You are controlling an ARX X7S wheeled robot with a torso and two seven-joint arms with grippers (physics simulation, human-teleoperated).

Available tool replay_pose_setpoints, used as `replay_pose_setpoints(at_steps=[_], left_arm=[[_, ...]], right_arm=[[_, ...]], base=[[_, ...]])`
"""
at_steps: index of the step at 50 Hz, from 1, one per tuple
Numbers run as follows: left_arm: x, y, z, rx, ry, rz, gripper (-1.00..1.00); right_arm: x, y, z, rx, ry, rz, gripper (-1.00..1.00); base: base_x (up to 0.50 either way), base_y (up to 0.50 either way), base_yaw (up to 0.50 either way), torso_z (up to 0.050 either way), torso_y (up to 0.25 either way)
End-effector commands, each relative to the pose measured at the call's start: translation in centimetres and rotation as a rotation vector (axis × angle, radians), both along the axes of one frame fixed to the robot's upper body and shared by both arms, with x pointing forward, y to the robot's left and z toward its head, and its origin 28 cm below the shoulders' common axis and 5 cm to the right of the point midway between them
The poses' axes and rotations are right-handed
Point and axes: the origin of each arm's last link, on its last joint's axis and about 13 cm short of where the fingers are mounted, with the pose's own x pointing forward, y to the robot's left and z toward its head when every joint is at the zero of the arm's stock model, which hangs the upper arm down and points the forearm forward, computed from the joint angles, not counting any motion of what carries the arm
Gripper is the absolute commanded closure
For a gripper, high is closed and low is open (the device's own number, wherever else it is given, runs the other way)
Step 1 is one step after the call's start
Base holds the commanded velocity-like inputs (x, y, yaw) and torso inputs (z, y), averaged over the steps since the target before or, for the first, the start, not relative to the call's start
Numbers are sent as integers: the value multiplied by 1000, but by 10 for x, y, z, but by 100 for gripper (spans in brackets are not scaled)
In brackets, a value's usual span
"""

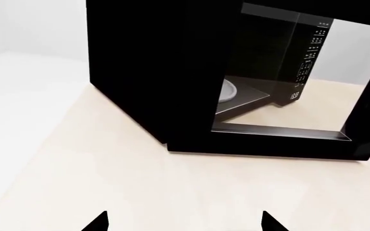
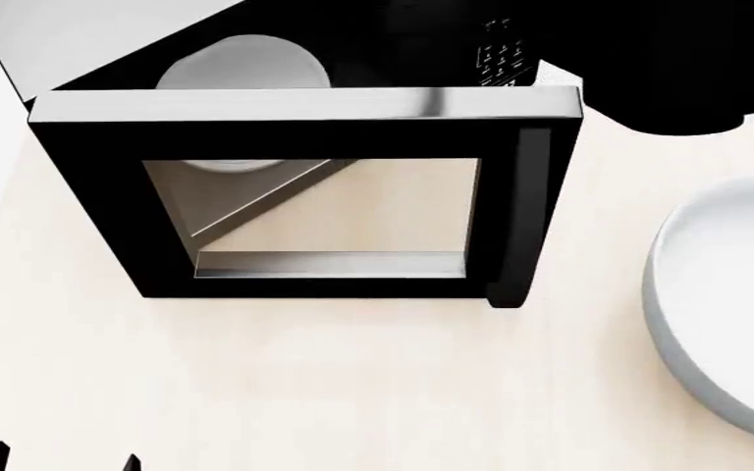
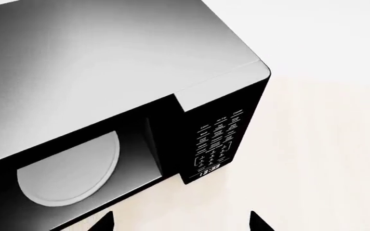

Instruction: Open the microwave.

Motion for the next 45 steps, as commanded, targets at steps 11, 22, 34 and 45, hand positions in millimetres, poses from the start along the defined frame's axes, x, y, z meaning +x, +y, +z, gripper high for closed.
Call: replay_pose_setpoints(at_steps=[11, 22, 34, 45], left_arm=[[-1, -2, -1, 4, 1, -9, -100], [-1, -2, -1, 1, 2, -7, -100], [-1, -2, 0, 0, 0, -8, -100], [-2, -2, 0, -1, 0, -9, -100]], right_arm=[[11, 1, -7, -52, 112, -10, -100], [9, 2, -7, -72, 129, -9, -100], [3, 3, -5, -80, 148, -2, -100], [-3, 4, -2, -99, 173, 6, -100]], base=[[0, 0, 0, 0, 0], [0, 0, 0, 0, 0], [0, 0, 0, 0, 0], [0, 0, 0, 0, 0]])
